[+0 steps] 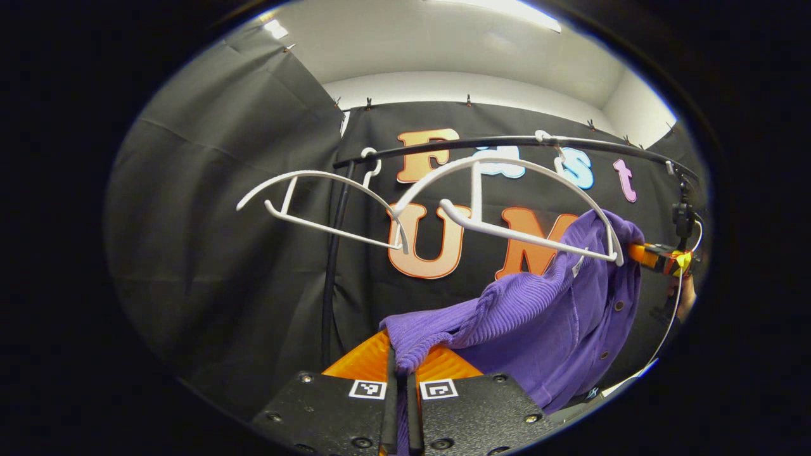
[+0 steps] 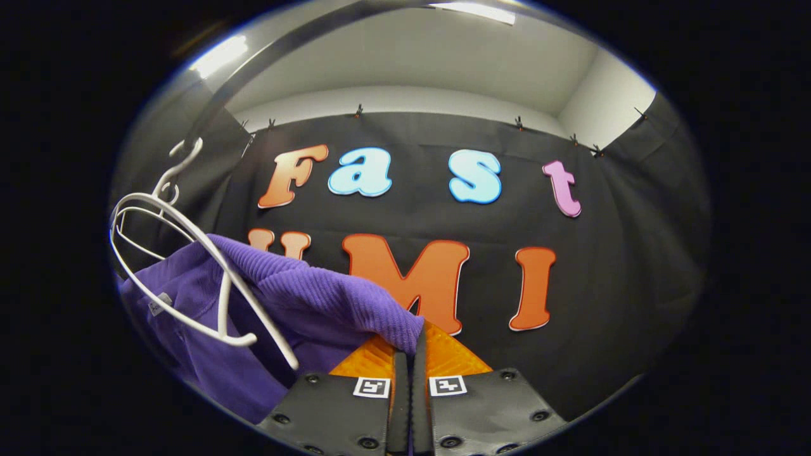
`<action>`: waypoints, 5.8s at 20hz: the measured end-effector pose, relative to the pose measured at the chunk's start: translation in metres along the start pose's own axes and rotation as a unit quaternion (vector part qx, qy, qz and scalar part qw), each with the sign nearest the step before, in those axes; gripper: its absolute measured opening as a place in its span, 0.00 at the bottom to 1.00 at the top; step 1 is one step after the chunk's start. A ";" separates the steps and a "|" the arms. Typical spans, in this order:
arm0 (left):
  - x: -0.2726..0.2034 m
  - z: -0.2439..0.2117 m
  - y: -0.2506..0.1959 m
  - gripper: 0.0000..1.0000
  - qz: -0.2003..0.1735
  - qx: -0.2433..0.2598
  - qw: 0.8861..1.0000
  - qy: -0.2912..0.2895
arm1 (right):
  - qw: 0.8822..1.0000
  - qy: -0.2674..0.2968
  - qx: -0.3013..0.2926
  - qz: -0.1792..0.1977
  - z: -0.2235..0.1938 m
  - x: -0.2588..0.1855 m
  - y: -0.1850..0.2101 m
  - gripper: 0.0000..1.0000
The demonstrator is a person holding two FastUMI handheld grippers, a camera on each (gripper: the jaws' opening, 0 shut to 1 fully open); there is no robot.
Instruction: Grasp the clothes on the hanger with both hands and then place them into the laundry hamper below.
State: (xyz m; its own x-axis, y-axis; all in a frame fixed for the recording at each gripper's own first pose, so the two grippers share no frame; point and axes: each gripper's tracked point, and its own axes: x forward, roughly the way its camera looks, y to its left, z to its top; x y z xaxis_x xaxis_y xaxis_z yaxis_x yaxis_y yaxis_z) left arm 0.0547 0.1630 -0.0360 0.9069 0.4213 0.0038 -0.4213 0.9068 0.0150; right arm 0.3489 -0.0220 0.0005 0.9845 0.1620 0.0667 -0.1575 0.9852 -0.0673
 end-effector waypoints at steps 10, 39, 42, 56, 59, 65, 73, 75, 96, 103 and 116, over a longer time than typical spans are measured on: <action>-0.009 -0.011 -0.026 0.06 -0.024 0.031 0.999 0.013 | 1.000 0.007 -0.007 -0.027 -0.021 -0.059 -0.030 0.09; -0.082 -0.258 -0.240 0.07 -0.229 -0.060 0.891 0.388 | 0.919 0.383 0.088 0.026 -0.295 -0.240 0.093 0.11; -0.097 -0.277 -0.234 0.07 -0.221 -0.051 0.873 0.432 | 0.898 0.428 0.099 0.016 -0.320 -0.245 0.090 0.11; -0.107 -0.268 -0.218 1.00 -0.127 -0.090 0.869 0.470 | 0.877 0.467 0.116 0.011 -0.338 -0.255 0.093 0.92; -0.105 -0.271 -0.218 0.98 -0.126 -0.088 0.870 0.468 | 0.884 0.454 0.106 0.013 -0.327 -0.252 0.096 0.93; -0.102 -0.270 -0.217 0.98 -0.143 -0.075 0.876 0.455 | 0.885 0.455 0.100 0.018 -0.325 -0.255 0.102 0.93; -0.078 -0.203 -0.220 0.97 -0.182 -0.087 0.901 0.383 | 0.923 0.379 0.066 0.007 -0.263 -0.251 0.104 0.93; -0.066 -0.170 -0.216 0.97 -0.190 -0.091 0.915 0.343 | 0.937 0.344 0.066 0.009 -0.236 -0.252 0.115 0.93; -0.170 0.053 -0.161 0.91 -0.151 -0.040 0.985 0.071 | 0.991 0.120 0.049 -0.014 -0.004 -0.406 0.053 0.82; -0.251 0.092 -0.201 0.92 -0.179 -0.065 0.981 0.035 | 0.993 0.095 0.060 -0.031 0.019 -0.474 0.001 0.93; -0.306 0.110 -0.206 0.92 -0.188 -0.046 0.981 0.008 | 0.994 0.064 0.077 -0.039 0.027 -0.526 -0.020 0.93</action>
State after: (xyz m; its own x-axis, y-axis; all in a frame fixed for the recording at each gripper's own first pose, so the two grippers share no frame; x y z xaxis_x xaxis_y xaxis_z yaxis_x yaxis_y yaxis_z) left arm -0.1355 -0.1538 0.0693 0.9984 0.0558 -0.0003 -0.0556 0.9955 -0.0771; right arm -0.1678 -0.1255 -0.0059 0.9944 0.0859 -0.0622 -0.0803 0.9929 0.0878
